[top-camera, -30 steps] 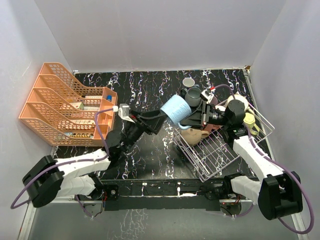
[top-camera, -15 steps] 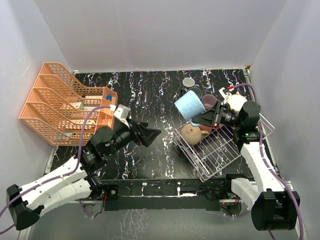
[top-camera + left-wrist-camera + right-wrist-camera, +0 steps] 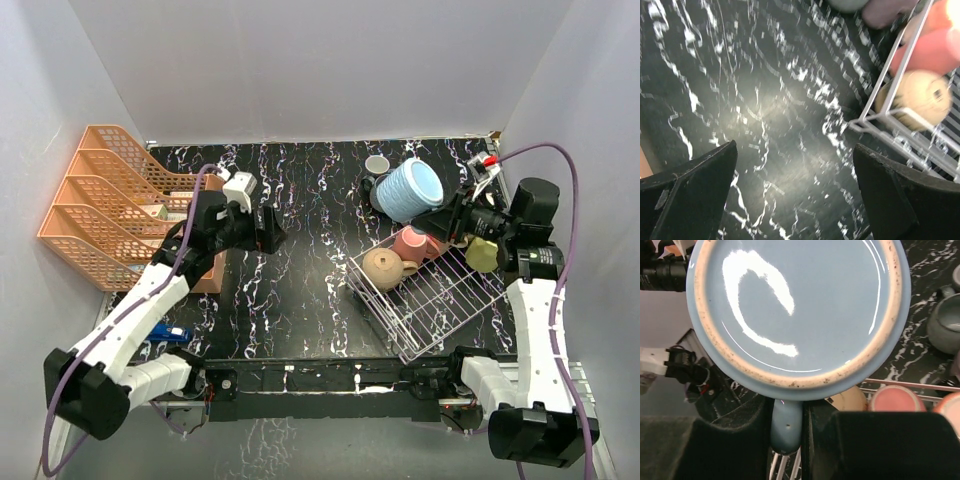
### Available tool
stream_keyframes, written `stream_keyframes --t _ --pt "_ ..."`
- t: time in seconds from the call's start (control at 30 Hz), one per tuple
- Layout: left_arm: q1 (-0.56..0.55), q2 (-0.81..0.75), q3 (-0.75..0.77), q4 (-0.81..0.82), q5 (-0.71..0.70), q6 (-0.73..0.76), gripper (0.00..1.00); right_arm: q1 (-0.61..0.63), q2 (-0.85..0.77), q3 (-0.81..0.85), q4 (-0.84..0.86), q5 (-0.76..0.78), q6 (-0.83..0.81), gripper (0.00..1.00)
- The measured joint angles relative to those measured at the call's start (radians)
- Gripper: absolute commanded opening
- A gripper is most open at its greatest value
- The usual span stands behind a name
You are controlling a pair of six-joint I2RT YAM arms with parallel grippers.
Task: Load the cups into the dish rack
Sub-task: Turn the cup upside down in the dish rack.
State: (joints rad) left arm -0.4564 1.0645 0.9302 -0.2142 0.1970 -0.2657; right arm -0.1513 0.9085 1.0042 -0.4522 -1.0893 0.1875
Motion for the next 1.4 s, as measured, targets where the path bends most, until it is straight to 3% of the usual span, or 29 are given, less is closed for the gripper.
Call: stream_keyframes --t 0.23,0.5,1.07,1.4 --pt "0.057 0.039 -0.172 -0.014 0.082 0.085 0.97 -0.015 0.008 0.127 -0.325 0.188 -0.329 0.08" --pt "0.062 -0.040 -0.192 -0.021 0.061 0.137 0.97 -0.043 -0.008 0.127 -0.514 0.399 -0.500 0.08" --pt "0.062 -0.046 -0.193 -0.026 -0.004 0.169 0.97 -0.058 -0.084 0.043 -0.621 0.650 -0.630 0.08" --pt "0.062 -0.046 -0.193 -0.026 -0.006 0.169 0.97 -0.060 -0.071 0.014 -0.630 0.714 -0.753 0.08"
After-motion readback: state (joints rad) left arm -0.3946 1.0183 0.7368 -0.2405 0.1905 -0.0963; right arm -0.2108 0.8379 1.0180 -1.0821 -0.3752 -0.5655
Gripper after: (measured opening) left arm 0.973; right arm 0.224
